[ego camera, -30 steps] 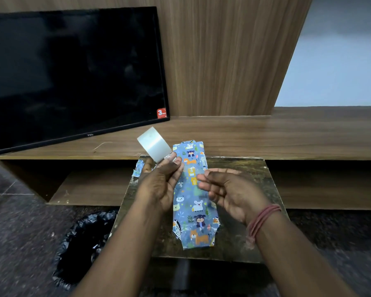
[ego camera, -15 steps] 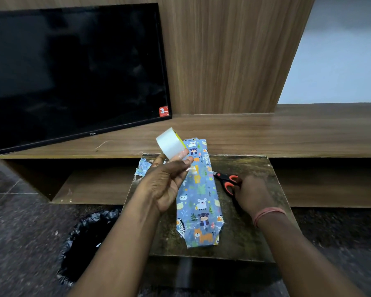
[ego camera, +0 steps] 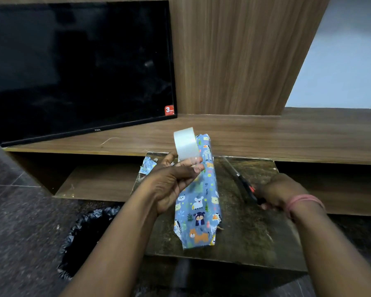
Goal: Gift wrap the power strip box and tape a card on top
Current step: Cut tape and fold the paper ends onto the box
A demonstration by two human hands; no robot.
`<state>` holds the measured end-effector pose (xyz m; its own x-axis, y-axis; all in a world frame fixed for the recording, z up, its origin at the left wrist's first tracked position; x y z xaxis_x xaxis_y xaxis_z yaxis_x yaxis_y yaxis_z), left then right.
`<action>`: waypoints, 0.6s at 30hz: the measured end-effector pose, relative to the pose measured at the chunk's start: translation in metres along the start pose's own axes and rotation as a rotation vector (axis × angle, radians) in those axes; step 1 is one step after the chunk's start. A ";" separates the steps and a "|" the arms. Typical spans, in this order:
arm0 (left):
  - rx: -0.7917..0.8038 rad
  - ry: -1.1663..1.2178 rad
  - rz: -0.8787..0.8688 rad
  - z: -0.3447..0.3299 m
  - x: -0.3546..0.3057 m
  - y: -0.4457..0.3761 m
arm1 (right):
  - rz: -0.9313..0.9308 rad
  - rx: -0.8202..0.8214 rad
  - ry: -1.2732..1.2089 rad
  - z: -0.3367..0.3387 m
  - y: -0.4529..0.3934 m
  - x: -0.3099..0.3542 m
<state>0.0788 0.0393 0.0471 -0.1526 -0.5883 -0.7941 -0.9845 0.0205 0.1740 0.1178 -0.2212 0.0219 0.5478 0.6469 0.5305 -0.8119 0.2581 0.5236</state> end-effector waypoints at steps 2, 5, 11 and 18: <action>0.010 -0.061 -0.011 0.001 -0.003 0.001 | -0.072 0.130 -0.035 0.004 0.004 -0.010; 0.027 -0.115 -0.006 0.000 -0.006 0.005 | -0.111 0.226 -0.127 0.004 0.005 -0.019; 0.044 -0.137 0.097 -0.003 0.002 0.006 | -0.040 0.152 -0.283 0.009 0.011 -0.010; 0.063 -0.061 0.233 -0.006 0.009 0.008 | -0.015 0.555 -0.819 -0.026 0.046 0.030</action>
<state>0.0698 0.0289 0.0451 -0.3789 -0.5116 -0.7712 -0.9254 0.2011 0.3213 0.0920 -0.1718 0.0446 0.6979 -0.1040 0.7086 -0.7084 -0.2464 0.6614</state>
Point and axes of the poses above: each hand's wrist, its own y-axis away from the middle knuckle, its own z-axis out of the back of the hand, x = y × z, the point moved 4 cm from there along -y, towards the middle knuckle, and after that the axes turned 6 degrees about -z, right-handed, at the moved point
